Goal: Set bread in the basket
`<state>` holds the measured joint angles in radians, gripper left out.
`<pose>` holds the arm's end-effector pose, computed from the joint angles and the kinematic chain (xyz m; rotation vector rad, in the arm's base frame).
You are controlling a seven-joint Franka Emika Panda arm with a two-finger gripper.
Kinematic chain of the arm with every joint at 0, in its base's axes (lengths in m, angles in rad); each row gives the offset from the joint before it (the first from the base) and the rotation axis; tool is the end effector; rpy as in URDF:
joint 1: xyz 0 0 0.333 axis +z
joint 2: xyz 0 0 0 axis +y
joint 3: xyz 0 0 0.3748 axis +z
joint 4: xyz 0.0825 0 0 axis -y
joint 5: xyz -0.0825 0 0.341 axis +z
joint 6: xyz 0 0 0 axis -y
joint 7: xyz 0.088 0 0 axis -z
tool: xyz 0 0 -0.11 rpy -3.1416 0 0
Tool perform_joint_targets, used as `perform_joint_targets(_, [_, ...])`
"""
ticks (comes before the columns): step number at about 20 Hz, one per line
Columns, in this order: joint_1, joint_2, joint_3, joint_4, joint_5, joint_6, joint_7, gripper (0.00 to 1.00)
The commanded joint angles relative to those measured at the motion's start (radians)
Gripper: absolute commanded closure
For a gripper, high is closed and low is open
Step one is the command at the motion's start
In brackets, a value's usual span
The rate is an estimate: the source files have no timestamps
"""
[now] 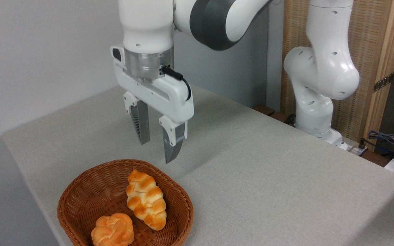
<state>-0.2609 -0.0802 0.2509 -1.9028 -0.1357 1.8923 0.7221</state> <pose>0.4992 -0.0103 0.6041 2.8395 -1.0262 0.1737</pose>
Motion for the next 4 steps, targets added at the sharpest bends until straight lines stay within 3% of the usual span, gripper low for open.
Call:
perform_joint_targets(1, [-0.006, -0.013, 0.002, 0.056, 0.056, -0.105, -0.004, 0.00])
perform_joint_targets(4, [-0.006, -0.012, -0.001, 0.056, 0.109, -0.105, -0.004, 0.00])
